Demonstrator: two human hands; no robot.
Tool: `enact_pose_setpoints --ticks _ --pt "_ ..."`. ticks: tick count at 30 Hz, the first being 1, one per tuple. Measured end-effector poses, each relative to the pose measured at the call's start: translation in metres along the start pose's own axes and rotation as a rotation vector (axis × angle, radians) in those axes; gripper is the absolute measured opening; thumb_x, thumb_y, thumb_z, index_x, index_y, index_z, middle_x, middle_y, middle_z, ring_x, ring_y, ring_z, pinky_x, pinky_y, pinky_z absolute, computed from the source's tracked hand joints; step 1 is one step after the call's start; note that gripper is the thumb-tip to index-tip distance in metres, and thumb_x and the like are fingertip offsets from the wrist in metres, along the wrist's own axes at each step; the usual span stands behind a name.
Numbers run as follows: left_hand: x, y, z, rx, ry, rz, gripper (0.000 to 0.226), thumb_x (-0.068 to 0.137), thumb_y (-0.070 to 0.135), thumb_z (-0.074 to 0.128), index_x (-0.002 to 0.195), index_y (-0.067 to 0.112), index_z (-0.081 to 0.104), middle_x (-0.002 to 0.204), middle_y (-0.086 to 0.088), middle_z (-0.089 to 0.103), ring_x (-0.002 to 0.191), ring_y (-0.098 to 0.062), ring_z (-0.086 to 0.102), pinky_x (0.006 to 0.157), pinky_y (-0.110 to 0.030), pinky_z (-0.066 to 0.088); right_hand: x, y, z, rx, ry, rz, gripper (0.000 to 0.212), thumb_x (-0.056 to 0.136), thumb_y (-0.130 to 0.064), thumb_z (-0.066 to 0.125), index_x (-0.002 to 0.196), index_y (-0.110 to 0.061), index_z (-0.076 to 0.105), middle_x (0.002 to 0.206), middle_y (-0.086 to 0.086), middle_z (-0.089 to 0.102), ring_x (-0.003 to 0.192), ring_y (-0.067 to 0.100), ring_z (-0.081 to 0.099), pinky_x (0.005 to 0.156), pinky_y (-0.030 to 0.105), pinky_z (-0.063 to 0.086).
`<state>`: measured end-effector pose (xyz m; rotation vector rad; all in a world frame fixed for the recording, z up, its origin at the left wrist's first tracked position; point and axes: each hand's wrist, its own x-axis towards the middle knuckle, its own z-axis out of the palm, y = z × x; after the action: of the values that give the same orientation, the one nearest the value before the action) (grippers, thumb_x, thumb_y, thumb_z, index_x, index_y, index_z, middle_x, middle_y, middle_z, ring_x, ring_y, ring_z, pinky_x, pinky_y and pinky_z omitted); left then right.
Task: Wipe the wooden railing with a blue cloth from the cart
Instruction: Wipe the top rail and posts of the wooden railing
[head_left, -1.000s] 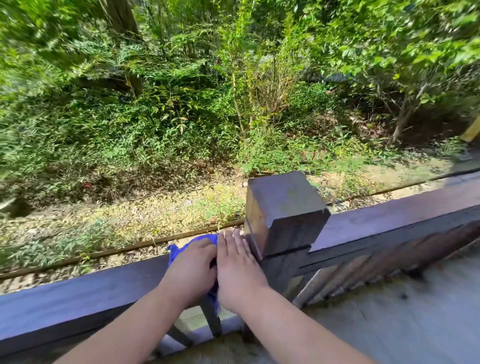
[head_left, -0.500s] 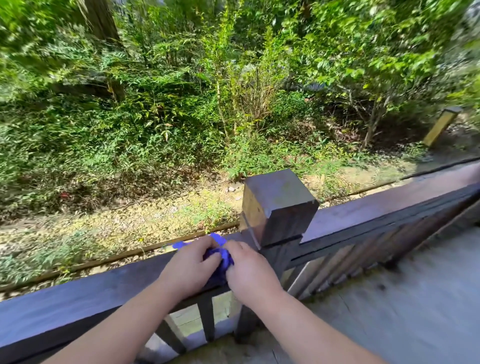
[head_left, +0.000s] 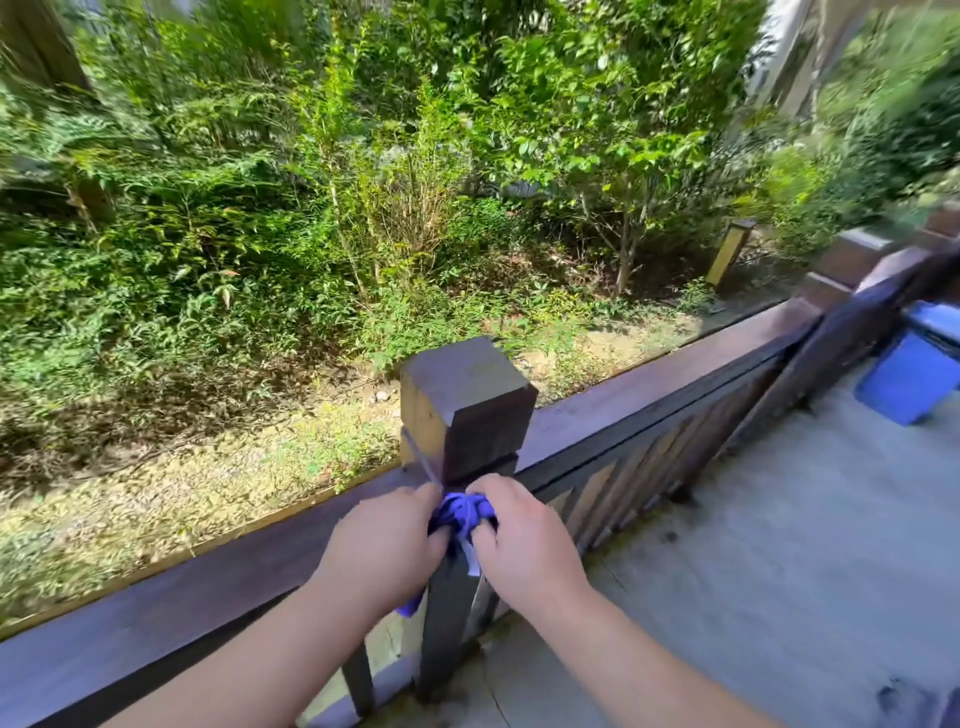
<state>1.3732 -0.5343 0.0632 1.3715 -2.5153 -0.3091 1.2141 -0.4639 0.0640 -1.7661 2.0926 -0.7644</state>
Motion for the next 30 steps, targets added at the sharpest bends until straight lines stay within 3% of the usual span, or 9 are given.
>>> enact_pose_setpoints --ticks 7,12,14,17,19,22,25,27,30 --pt "0.044 0.082 0.021 -0.240 0.126 -0.008 0.017 0.082 0.027 0.047 0.076 0.029 0.031 0.072 0.007 0.046 0.058 -0.018 0.049 0.047 -0.037 0.033 0.030 0.051 -0.050 0.131 0.174 0.070 0.028 0.088 -0.016 0.055 0.110 -0.032 0.055 0.111 -0.007 0.061 0.097 0.023 0.058 0.085 0.043 0.049" --pt "0.086 0.134 0.045 -0.107 0.164 0.032 0.031 0.076 0.013 0.056 0.087 0.028 0.032 0.090 0.001 0.043 0.057 -0.028 0.052 0.046 -0.037 0.029 0.076 0.100 -0.075 0.219 0.188 0.025 0.030 0.079 -0.015 0.044 0.102 -0.034 0.052 0.105 -0.009 0.054 0.088 0.013 0.051 0.080 0.041 0.045" --pt "0.104 0.150 0.057 0.116 0.192 0.124 0.032 0.070 0.008 0.055 0.097 0.020 0.043 0.092 -0.004 0.046 0.072 -0.024 0.057 0.053 -0.030 0.038 0.096 0.121 -0.078 0.230 0.146 -0.006 0.028 0.080 -0.018 0.041 0.103 -0.031 0.051 0.107 -0.006 0.053 0.089 0.020 0.054 0.078 0.045 0.045" --pt "0.133 0.171 0.074 0.429 0.062 0.092 0.038 0.083 0.006 0.037 0.120 0.007 0.048 0.113 -0.016 0.046 0.112 -0.033 0.046 0.091 -0.035 0.046 0.126 0.158 -0.079 0.142 -0.022 -0.062 0.025 0.092 -0.019 0.045 0.116 -0.023 0.051 0.124 0.006 0.053 0.103 0.034 0.059 0.085 0.047 0.047" --pt "0.148 0.180 0.078 0.483 -0.022 -0.041 0.032 0.090 0.010 0.040 0.121 0.011 0.049 0.117 -0.012 0.048 0.109 -0.027 0.052 0.084 -0.033 0.048 0.142 0.179 -0.074 -0.003 -0.170 -0.141 0.032 0.092 -0.012 0.051 0.124 -0.017 0.049 0.131 0.010 0.049 0.112 0.036 0.055 0.090 0.044 0.044" --pt "0.168 0.188 0.093 0.413 -0.143 -0.253 0.023 0.090 0.015 0.048 0.112 0.021 0.051 0.112 0.000 0.053 0.100 -0.017 0.060 0.073 -0.031 0.049 0.165 0.211 -0.071 -0.292 -0.285 -0.327 0.056 0.089 -0.021 0.064 0.139 -0.012 0.041 0.146 0.014 0.043 0.140 0.037 0.037 0.116 0.044 0.031" --pt "0.177 0.185 0.115 0.301 -0.153 -0.396 0.030 0.086 0.024 0.059 0.113 0.025 0.048 0.116 0.006 0.055 0.104 -0.014 0.058 0.073 -0.030 0.050 0.182 0.240 -0.076 -0.315 -0.339 -0.308 0.083 0.088 -0.035 0.067 0.157 -0.018 0.024 0.167 0.013 0.020 0.156 0.036 0.006 0.127 0.052 0.006" --pt "0.184 0.179 0.131 0.250 -0.130 -0.432 0.040 0.085 0.018 0.057 0.123 0.026 0.047 0.137 0.006 0.049 0.119 -0.016 0.052 0.083 -0.033 0.050 0.192 0.258 -0.081 -0.359 -0.355 -0.314 0.092 0.090 -0.044 0.063 0.162 -0.023 0.010 0.171 0.010 0.006 0.157 0.034 -0.006 0.126 0.054 -0.001" --pt "0.200 0.173 0.142 0.131 -0.154 -0.487 0.059 0.084 0.010 0.049 0.140 0.027 0.042 0.160 0.008 0.024 0.141 -0.019 0.031 0.102 -0.037 0.042 0.205 0.279 -0.088 -0.416 -0.377 -0.326 0.100 0.089 -0.057 0.058 0.162 -0.028 -0.004 0.172 0.007 -0.006 0.156 0.035 -0.015 0.124 0.060 -0.006"
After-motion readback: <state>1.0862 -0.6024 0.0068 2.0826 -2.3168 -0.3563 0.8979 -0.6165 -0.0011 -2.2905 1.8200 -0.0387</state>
